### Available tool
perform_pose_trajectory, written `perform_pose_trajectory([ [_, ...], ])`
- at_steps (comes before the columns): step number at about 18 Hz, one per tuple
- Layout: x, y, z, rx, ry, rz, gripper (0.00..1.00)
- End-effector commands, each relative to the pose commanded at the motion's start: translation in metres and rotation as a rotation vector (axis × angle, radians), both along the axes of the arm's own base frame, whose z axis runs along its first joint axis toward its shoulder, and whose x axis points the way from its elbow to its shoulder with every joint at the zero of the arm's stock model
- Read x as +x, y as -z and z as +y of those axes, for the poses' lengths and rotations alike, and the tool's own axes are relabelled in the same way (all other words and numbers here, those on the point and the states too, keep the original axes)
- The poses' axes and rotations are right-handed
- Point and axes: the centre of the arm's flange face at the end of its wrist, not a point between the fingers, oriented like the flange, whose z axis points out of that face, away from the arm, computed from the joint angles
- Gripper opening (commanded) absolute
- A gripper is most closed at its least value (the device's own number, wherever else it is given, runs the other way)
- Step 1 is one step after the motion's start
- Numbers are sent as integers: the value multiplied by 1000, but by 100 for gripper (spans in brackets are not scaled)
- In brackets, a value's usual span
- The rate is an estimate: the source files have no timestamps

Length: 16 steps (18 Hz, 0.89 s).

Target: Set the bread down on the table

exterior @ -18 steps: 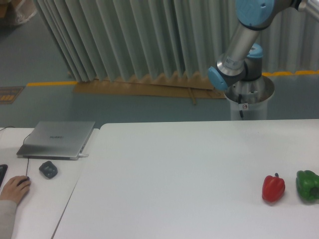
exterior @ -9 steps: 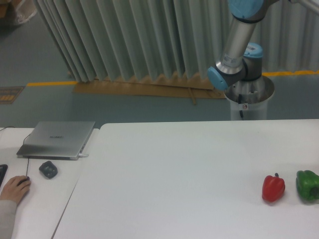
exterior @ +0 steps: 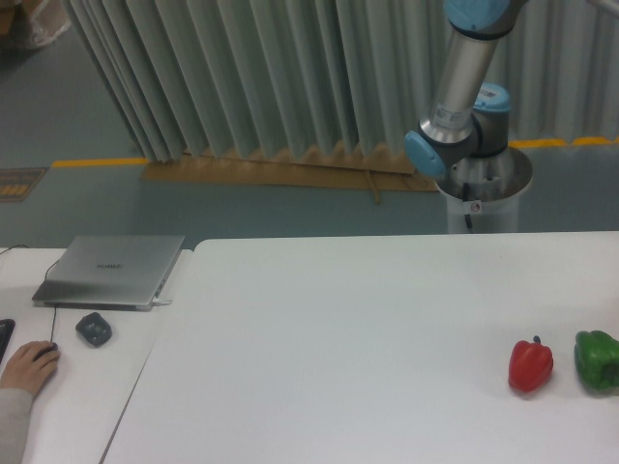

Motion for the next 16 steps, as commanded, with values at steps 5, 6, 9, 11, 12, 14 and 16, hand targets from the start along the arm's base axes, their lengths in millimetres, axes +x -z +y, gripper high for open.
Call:
perform_pose_trajectory([
  [5, 12, -14, 2, 1, 1, -19, 31],
  [6, 15, -17, 8, 6, -2, -30, 31],
  [9, 30, -30, 31, 5, -37, -28, 31],
  [11, 50, -36, 61, 3, -89, -24, 31],
  [12, 57, -38, 70, 3, -90, -22, 31],
  [14, 67, -37, 85, 2, -121, -22, 31],
  [16, 82, -41, 110, 4, -192, -12, 30],
])
